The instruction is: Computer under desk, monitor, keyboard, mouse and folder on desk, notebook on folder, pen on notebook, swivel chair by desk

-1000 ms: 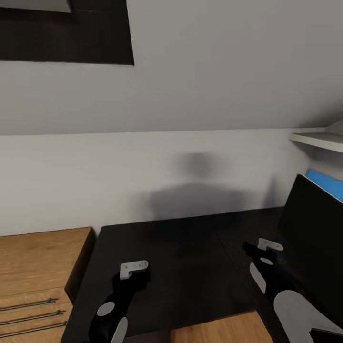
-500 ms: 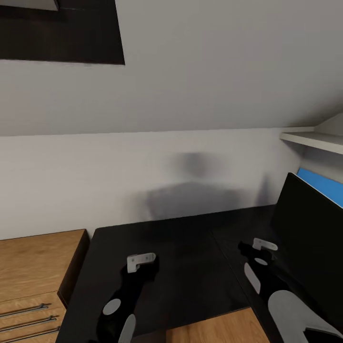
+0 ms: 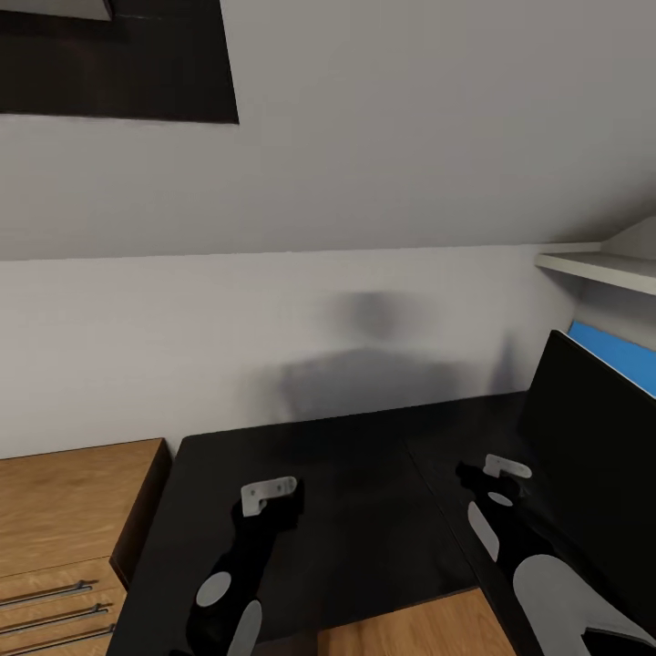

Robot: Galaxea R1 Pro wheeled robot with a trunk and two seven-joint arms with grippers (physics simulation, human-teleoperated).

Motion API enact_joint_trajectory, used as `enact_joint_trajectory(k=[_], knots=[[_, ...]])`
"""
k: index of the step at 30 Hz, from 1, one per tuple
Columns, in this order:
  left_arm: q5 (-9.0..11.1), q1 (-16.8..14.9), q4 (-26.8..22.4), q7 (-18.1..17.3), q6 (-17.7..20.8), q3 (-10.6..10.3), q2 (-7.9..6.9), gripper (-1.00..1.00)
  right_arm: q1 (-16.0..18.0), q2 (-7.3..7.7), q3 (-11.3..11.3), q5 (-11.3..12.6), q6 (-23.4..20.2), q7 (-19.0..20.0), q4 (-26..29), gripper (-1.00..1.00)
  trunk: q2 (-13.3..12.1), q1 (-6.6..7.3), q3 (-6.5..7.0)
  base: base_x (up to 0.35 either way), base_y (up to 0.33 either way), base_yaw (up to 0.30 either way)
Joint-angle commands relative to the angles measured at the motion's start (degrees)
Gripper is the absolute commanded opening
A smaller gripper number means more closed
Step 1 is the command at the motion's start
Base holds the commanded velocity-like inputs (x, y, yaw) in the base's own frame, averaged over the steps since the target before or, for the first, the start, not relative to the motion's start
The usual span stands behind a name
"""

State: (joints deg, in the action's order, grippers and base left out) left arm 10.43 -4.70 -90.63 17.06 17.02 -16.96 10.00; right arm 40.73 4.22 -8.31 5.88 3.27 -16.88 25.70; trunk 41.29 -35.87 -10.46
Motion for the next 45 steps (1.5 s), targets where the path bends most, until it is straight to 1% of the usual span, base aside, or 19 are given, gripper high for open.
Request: enact_joint_trajectory(k=[1,9,10,27,30,32,33,34,35,40,41,45], knots=[[0.6,0.0,-0.1,0.4,-0.1,-0.1,0.0,1.0,0.1,0.01,0.1,0.6,0.3,0.0,0.0,1.0,0.1,-0.01,-0.09,0.0,0.0,0.0],[0.6,0.0,-0.1,0.4,-2.7,-0.1,0.0,1.0,0.0,0.0,0.0,0.5,0.3,0.1,-0.1,1.0,0.1,-0.01,-0.09,0.0,0.0,0.0],[0.6,0.0,-0.1,0.4,-5.6,-0.1,0.0,1.0,0.0,0.0,0.0,0.5,0.3,0.1,-0.1,1.0,0.1,-0.01,-0.09,0.0,0.0,0.0],[0.5,0.0,0.0,0.4,-5.1,-0.2,0.0,1.0,0.0,0.0,0.0,0.4,0.4,0.3,-0.2,1.0,0.1,-0.01,-0.09,0.0,0.0,0.0],[0.5,0.0,0.0,0.4,-4.0,-0.2,0.0,1.0,0.0,0.0,0.0,0.4,0.4,0.3,-0.2,1.0,0.1,-0.01,-0.09,0.0,0.0,0.0],[0.5,0.0,0.0,0.4,-1.6,-0.1,0.0,1.0,0.0,0.0,0.0,0.4,0.4,0.3,-0.2,1.0,0.1,-0.01,-0.09,0.0,0.0,0.0],[0.6,0.0,-0.1,0.4,0.9,-0.1,0.0,1.0,0.0,0.0,0.1,0.4,0.4,0.3,-0.2,1.0,0.1,-0.01,-0.09,0.0,0.0,0.0],[0.6,0.0,-0.2,0.4,2.4,0.0,0.0,1.0,0.0,0.0,0.1,0.4,0.4,0.3,-0.2,1.0,0.1,-0.01,-0.09,0.0,0.0,0.0],[0.6,-0.1,-0.4,0.5,5.7,0.0,0.0,1.0,0.0,0.0,0.1,0.4,0.4,0.3,-0.3,1.0,0.1,-0.01,-0.09,0.0,0.0,0.0],[0.6,-1.4,-0.6,0.5,15.4,0.0,0.0,1.0,0.0,-0.03,0.1,0.4,0.4,0.3,-0.4,1.0,0.1,-0.01,-0.09,0.0,0.0,0.0],[0.7,-3.0,-0.6,0.5,22.7,0.0,0.0,1.0,0.0,-0.1,0.1,0.5,0.4,0.3,-0.4,1.0,0.1,-0.01,-0.09,0.0,0.0,0.0],[0.7,-4.4,-0.6,0.4,27.7,0.1,0.0,1.0,0.0,-0.12,0.1,0.7,0.5,0.3,-0.5,1.0,0.1,-0.01,-0.09,0.0,0.0,0.0]])
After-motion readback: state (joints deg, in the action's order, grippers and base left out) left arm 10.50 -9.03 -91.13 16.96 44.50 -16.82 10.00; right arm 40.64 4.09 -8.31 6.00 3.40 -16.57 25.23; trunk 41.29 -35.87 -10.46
